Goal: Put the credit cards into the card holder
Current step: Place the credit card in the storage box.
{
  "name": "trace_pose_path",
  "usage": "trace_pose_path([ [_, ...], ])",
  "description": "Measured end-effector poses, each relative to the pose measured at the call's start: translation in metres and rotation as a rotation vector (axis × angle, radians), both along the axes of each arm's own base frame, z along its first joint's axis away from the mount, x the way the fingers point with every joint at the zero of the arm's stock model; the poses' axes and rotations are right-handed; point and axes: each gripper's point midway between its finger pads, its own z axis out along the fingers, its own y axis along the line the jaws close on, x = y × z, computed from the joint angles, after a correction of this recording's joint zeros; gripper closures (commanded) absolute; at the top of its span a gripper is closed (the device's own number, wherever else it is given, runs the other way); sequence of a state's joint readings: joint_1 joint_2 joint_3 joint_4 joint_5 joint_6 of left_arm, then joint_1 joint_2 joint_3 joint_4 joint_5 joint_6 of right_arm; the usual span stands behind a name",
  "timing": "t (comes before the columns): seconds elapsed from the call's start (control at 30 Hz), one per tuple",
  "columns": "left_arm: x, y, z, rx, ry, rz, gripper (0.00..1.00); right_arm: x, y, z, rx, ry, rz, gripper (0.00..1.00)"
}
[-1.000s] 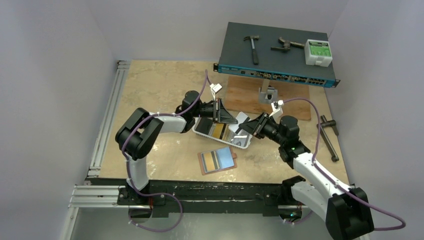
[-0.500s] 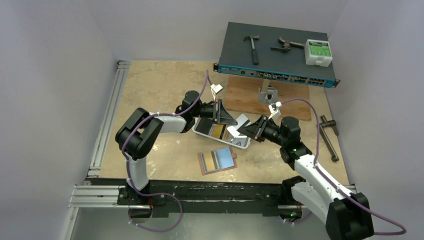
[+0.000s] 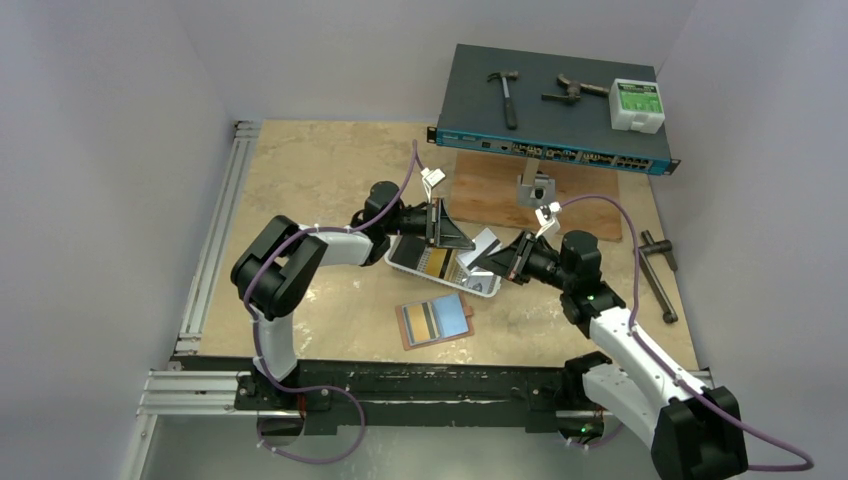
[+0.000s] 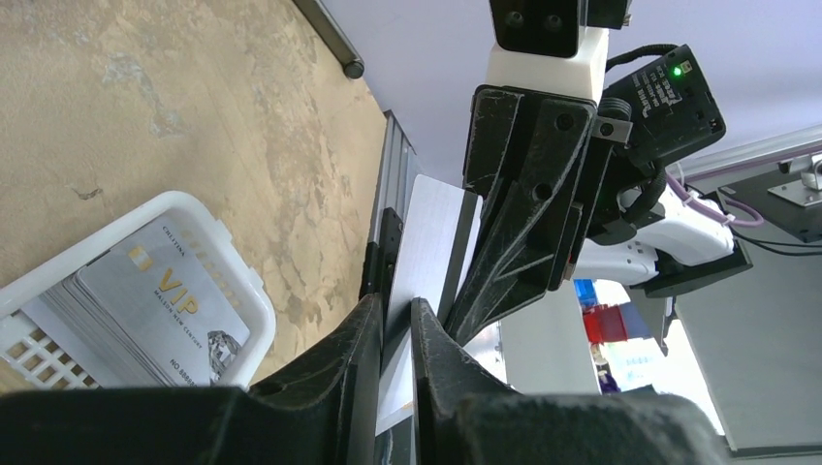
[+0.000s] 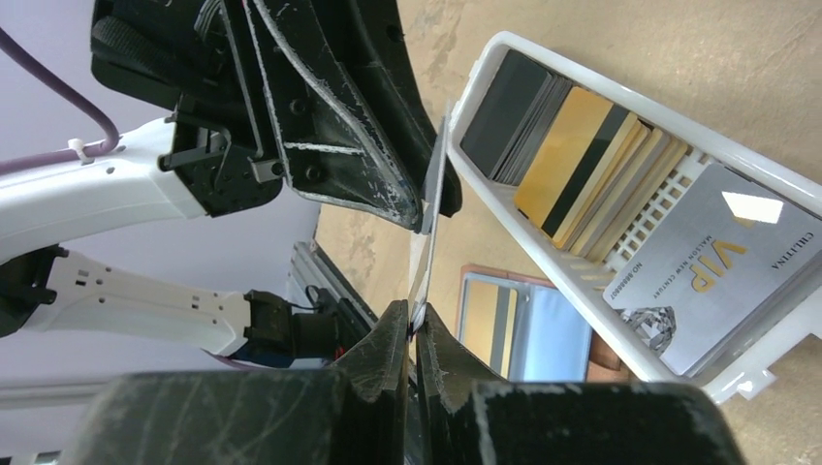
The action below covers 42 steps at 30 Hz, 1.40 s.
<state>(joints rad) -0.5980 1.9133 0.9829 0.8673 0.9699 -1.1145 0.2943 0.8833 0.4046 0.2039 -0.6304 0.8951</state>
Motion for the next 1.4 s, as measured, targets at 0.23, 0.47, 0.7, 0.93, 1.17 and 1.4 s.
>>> trace_pose_path([
  [0.23,-0.001,0.0,-0.001,0.001,0.002,-0.004,0.96,0.0,-0.003,-0.01,-0.047,0.024,-0.005,1.0],
  [0.47,-0.002,0.001,-0.004,0.006,-0.008,-0.005,0.97,-0.001,-0.004,-0.014,-0.066,0.024,0.006,1.0],
  [0.7,-0.004,0.0,-0.005,0.005,-0.036,-0.012,1.0,-0.002,-0.007,-0.014,-0.097,0.033,0.016,0.85],
  [0.93,0.0,-0.001,-0.008,0.007,-0.048,0.006,1.0,0.001,-0.012,-0.016,-0.152,0.052,0.016,0.42],
  [1.17,0.005,-0.002,-0.026,0.034,-0.027,0.023,1.0,0.012,-0.025,-0.016,-0.21,0.037,-0.048,0.38],
  [1.4,0.005,-0.003,-0.026,0.028,-0.018,0.023,1.0,0.03,-0.045,-0.001,-0.268,-0.007,-0.134,0.39],
])
